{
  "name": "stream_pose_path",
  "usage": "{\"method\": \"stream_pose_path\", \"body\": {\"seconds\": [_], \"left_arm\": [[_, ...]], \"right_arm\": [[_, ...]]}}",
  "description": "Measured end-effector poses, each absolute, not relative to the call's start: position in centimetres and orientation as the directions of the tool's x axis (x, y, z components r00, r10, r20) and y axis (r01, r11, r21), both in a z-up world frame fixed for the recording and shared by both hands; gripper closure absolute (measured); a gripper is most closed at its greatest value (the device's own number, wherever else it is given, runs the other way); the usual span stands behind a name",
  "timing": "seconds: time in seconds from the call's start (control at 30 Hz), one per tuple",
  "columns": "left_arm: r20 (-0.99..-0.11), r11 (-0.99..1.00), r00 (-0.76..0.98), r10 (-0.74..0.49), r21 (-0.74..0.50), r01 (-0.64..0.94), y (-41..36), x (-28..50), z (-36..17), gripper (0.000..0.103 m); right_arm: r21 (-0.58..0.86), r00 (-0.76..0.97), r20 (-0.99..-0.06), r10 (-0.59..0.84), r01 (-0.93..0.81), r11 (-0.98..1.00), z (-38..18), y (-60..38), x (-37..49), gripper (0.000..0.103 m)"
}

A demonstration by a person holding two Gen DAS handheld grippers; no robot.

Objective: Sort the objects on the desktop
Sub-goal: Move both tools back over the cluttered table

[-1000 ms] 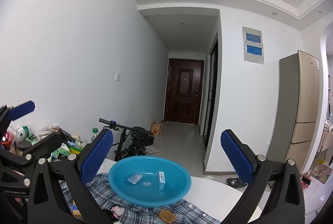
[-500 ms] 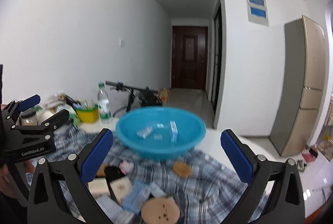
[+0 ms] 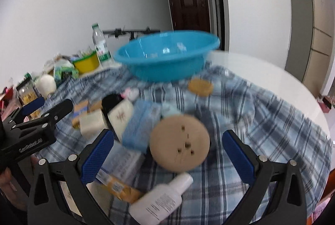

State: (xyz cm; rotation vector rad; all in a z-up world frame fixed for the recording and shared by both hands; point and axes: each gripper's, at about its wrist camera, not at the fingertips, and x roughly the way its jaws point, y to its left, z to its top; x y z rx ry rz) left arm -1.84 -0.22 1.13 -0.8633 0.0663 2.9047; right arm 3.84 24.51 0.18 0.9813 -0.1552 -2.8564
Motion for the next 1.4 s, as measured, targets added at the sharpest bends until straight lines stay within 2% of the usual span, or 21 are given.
{"method": "stream_pose_path", "body": {"seconds": [0.3,0.4,0.53,0.6,0.67,0.73,0.9,0.97,1.0,1.03,1.13,1.27,1.4], "left_arm": [[-0.637,-0.985,-0.752,0.17,-0.091,-0.146,-1.3,-1.9,-1.2,0.0],[-0.638,-0.986,-0.754,0.158,-0.059,-0.157,-1.4,-2.0,-1.2,0.0],[-0.679,-0.983,-0.722,0.131,0.008,-0.186,-0.9,-2.3,-1.4,0.0],[-0.705,-0.983,-0.699,0.118,0.019,-0.185,-0.8,-2.7,-1.7,0.005],[-0.729,-0.982,-0.671,0.134,-0.007,-0.189,-0.9,-3.2,-2.1,0.028],[-0.748,-0.981,-0.643,0.166,-0.056,-0.187,-1.1,-3.8,-2.6,0.041],[-0.752,-0.974,-0.62,0.224,-0.146,-0.175,-1.3,-4.5,-3.0,0.044],[-0.744,-0.973,-0.629,0.227,-0.14,-0.185,-1.2,-4.5,-2.9,0.058],[-0.727,-0.973,-0.648,0.225,-0.135,-0.186,-1.2,-4.2,-2.8,0.061],[-0.696,-0.974,-0.683,0.223,-0.135,-0.18,-1.2,-3.8,-2.5,0.069],[-0.612,-0.978,-0.762,0.21,-0.14,-0.157,-1.9,-3.1,-1.5,0.07],[-0.612,-0.992,-0.784,0.106,-0.125,-0.037,-3.4,-3.7,-0.9,0.07],[-0.624,-0.994,-0.776,0.095,-0.104,-0.038,-3.5,-4.4,-0.7,0.07]], "right_arm": [[0.117,-0.748,-0.649,-0.135,0.077,-0.99,-1.4,25.0,3.6,0.0],[0.111,-0.743,-0.656,-0.133,0.08,-0.991,-1.7,24.9,3.5,0.0],[0.117,-0.739,-0.661,-0.134,0.075,-0.99,-1.8,25.2,3.5,0.0],[0.125,-0.737,-0.662,-0.136,0.07,-0.99,-1.9,25.4,3.4,0.0],[0.132,-0.736,-0.662,-0.138,0.067,-0.989,-1.9,25.5,3.4,0.0],[0.137,-0.735,-0.663,-0.142,0.068,-0.988,-2.0,25.5,3.4,0.0],[0.146,-0.732,-0.664,-0.155,0.077,-0.986,-2.0,25.6,3.4,0.0],[0.147,-0.732,-0.663,-0.155,0.076,-0.986,-2.0,25.7,3.4,0.0],[0.149,-0.732,-0.663,-0.154,0.073,-0.986,-2.1,25.8,3.3,0.0],[0.152,-0.732,-0.664,-0.154,0.07,-0.986,-2.1,26.0,3.3,0.0],[0.165,-0.728,-0.667,-0.157,0.061,-0.984,-2.3,26.2,3.1,0.0],[0.167,-0.727,-0.668,-0.158,0.061,-0.984,-2.4,26.3,3.1,0.0],[0.168,-0.73,-0.664,-0.161,0.065,-0.984,-2.4,26.3,3.2,0.0]]}}
